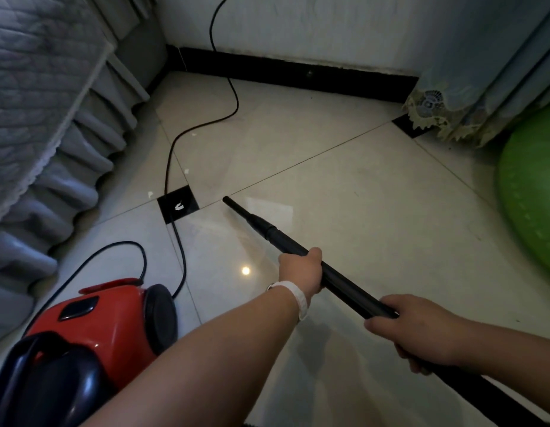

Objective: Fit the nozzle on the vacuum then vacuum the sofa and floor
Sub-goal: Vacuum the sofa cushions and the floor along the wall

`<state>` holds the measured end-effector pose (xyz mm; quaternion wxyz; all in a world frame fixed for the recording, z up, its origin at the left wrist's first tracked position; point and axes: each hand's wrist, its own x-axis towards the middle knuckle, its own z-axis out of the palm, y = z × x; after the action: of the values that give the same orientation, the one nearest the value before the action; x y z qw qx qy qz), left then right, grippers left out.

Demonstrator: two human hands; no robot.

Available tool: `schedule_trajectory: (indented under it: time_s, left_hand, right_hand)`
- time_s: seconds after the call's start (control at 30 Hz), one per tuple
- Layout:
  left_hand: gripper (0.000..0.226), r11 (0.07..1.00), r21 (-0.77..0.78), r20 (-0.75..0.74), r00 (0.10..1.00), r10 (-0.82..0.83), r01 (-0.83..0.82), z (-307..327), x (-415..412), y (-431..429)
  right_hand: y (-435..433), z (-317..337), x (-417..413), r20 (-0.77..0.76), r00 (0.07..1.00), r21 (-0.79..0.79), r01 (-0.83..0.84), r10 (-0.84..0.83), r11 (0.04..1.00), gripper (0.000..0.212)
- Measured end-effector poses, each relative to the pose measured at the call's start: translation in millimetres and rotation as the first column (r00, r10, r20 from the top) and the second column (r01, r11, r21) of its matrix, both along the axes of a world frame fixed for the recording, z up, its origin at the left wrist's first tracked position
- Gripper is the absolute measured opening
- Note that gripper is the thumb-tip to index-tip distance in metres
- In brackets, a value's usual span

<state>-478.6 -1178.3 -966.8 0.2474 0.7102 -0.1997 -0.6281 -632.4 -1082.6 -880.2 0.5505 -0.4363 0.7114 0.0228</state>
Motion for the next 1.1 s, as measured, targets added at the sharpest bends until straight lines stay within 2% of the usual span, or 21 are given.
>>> schedule_trajectory:
  time_s: [0.53,0.93,1.1]
  left_hand:
    - [0.041,0.996,0.017,-0.008,0.997,-0.083,0.083,-7.1,12.3,-8.2]
    - [0.045,1.000,0.006,0.070,0.997,0.017,-0.018,-6.4,57.3,-17.5]
    - [0.043,1.000,-0.004,0.107,0.994,0.012,-0.011,-4.6,81.5,-18.4]
  right_hand:
    - [-11.1,-1.3,13.6,-0.029,1.000,0.012,-0.007,0.007,1.000,0.020]
    - [-38.2,-3.7,44.8,-0.020,0.991,-0.001,-0.130,0.130,0.991,0.019]
    - [-47.3,-5.0,64.3,-0.017,0.984,-0.003,-0.176,0.176,0.984,0.019]
